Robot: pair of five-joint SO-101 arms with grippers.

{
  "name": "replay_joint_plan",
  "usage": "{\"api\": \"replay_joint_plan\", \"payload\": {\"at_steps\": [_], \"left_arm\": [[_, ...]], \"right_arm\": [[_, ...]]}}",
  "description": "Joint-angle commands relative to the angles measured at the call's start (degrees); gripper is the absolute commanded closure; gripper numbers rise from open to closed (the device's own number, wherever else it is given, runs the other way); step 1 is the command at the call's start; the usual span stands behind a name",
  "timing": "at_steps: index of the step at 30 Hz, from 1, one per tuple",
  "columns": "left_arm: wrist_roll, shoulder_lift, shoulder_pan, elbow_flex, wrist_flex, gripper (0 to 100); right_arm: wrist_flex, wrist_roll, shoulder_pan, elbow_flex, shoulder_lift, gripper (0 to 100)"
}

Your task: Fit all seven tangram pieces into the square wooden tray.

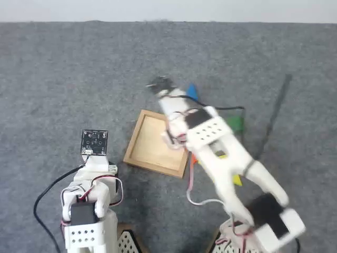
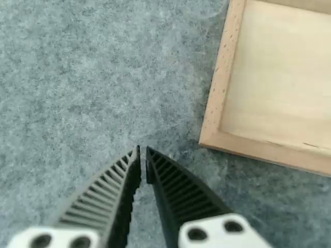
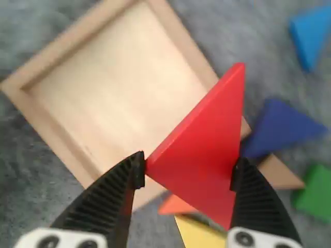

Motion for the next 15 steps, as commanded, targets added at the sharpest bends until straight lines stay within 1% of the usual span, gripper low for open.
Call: {"api": "replay_joint_plan", "payload": {"at_steps": [1, 6, 9, 12, 15], "left_arm": [[0.97, -1.05, -0.09, -0.75, 0.18, 98], [0.97, -1.05, -0.09, -0.75, 0.18, 98], [0.97, -1.05, -0.09, -0.75, 0.18, 98], [0.97, -1.05, -0.09, -0.75, 0.18, 98], [0.97, -1.05, -0.09, -0.75, 0.18, 98]], "right_arm": [[0.84, 4.75, -3.91, -9.85, 6.20, 79.8], [0.84, 11.52, -4.97, -19.69, 19.74, 79.7], [0.84, 11.78, -4.97, -24.00, 24.84, 79.7], [3.65, 11.96, -4.79, -25.93, 24.75, 79.7], [6.64, 11.69, -2.68, -26.64, 18.68, 79.7]]}}
